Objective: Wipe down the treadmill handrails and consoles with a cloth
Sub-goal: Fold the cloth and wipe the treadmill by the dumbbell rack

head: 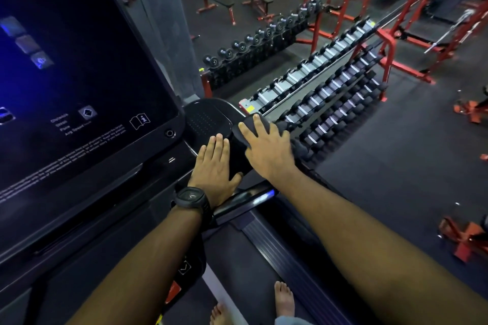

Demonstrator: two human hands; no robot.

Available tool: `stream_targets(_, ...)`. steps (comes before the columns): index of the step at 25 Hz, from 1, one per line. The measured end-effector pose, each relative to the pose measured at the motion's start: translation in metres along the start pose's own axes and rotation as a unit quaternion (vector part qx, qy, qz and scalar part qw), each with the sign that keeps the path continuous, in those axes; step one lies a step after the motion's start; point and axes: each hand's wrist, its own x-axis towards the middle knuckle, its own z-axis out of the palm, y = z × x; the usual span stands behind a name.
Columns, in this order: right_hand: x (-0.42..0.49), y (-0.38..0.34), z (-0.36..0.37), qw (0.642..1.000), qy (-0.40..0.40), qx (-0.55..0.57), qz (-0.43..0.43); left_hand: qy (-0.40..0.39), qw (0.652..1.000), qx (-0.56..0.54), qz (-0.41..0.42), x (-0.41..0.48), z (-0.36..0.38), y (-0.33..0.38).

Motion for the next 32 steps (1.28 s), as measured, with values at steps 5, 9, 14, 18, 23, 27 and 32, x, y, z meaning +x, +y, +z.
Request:
stream_targets(5, -0.006, 0.008, 0.013, 0.999, 0.053, -0.004, -0.011, 0.008, 1.0, 0.013, 0.0, 0.003, -0.001, -0.001)
stream_targets(9, 0.018, -0.004, 0.008, 0.999, 0.039, 0.019, -0.018, 0.002, 1.0, 0.01, -0.006, 0.001, -0.001, 0.001)
stream_targets(14, 0.039, -0.005, 0.001, 0.998, 0.028, 0.059, -0.017, -0.003, 1.0, -0.004, -0.023, 0.004, -0.005, 0.006)
stream_targets(18, 0.049, -0.001, 0.001, 0.995, 0.015, 0.092, -0.028, -0.008, 0.998, -0.035, -0.057, -0.001, -0.004, 0.018)
stream_targets(23, 0.053, 0.002, -0.003, 0.995, 0.0, 0.097, -0.037, -0.028, 0.995, -0.027, -0.09, -0.002, -0.006, 0.031)
stream_targets(27, 0.027, 0.005, 0.008, 0.996, 0.023, 0.073, -0.036, -0.035, 0.99, -0.029, -0.131, -0.008, 0.0, 0.053)
stream_targets(32, 0.025, 0.012, -0.001, 0.994, -0.017, 0.104, -0.028, -0.034, 0.992, -0.027, -0.117, -0.012, 0.001, 0.058)
